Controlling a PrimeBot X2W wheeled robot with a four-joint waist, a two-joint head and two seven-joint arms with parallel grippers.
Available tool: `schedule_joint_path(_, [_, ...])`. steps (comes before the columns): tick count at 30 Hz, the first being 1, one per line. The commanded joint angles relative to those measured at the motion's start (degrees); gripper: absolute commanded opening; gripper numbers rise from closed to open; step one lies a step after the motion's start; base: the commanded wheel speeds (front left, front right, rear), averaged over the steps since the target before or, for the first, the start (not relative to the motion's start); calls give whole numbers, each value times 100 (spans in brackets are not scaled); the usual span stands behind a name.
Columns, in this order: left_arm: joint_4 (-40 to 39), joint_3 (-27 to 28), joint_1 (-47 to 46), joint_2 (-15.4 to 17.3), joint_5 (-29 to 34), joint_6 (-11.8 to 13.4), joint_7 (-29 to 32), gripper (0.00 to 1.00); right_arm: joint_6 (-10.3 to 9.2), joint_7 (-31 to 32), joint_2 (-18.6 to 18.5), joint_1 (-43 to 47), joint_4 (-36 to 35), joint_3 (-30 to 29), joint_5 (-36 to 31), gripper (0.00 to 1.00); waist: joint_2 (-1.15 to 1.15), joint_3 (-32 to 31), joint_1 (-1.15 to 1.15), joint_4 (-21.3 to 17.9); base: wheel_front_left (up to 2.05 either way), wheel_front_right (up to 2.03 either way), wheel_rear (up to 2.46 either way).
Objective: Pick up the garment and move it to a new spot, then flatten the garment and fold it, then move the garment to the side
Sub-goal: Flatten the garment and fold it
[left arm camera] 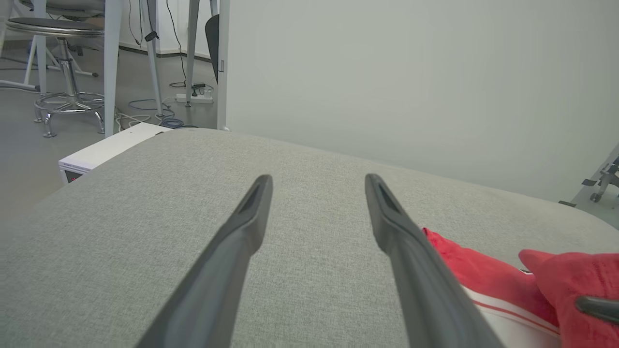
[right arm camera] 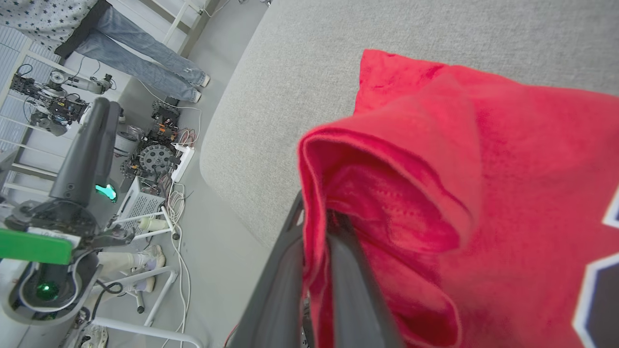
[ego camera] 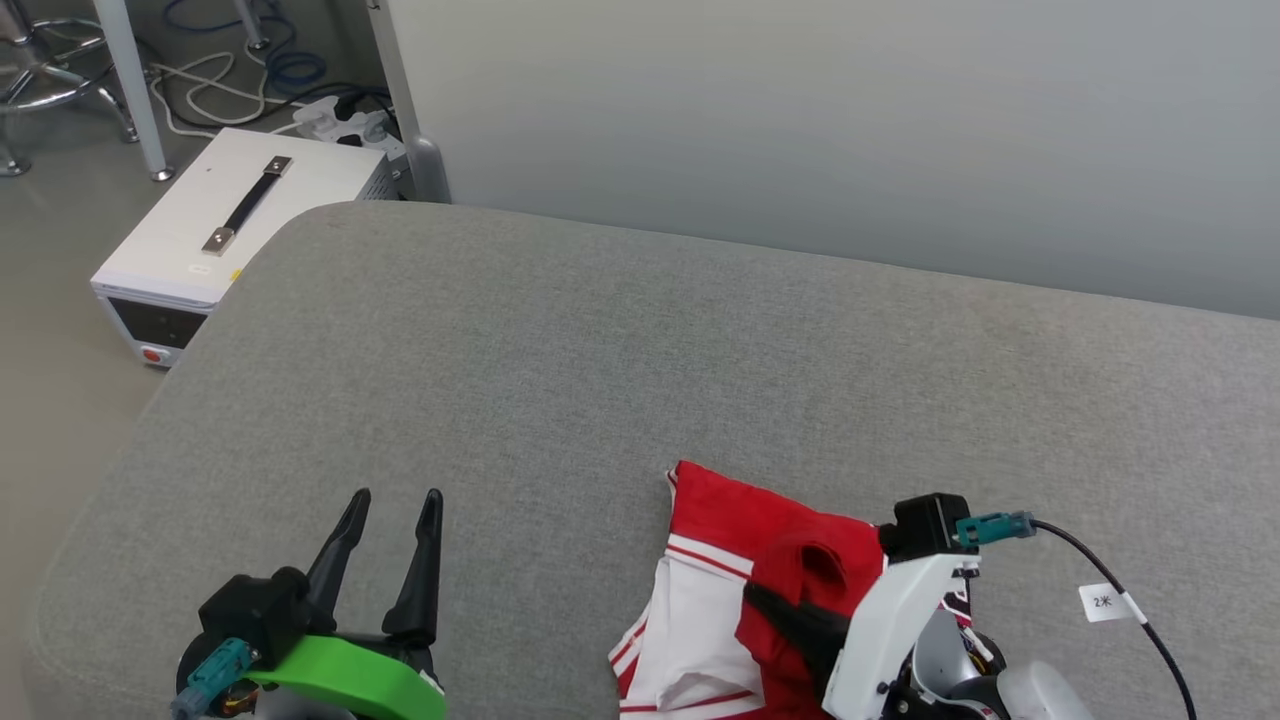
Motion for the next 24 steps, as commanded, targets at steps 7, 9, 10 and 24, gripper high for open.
schedule_joint_path(7, [38,-29,-108,5,-54,-16,-33,100,-4,-523,1,-528,939,316,102,0,0,160,0,250,0,0,0])
schedule_joint_path(9, [47,-43,-132,-2,-56,-16,-33,100,-4,-660,1,-650,1184,366,175,28,0,182,0,291,0,0,0])
schedule_joint_path(10, [53,-51,-140,-3,-57,-16,-33,100,-4,-738,1,-719,1306,414,204,100,0,196,0,311,0,0,0])
schedule_joint_path(24, [103,-53,-163,-16,-46,-16,-33,100,-4,-1352,1,-1390,1748,1408,940,100,0,177,0,275,0,0,0])
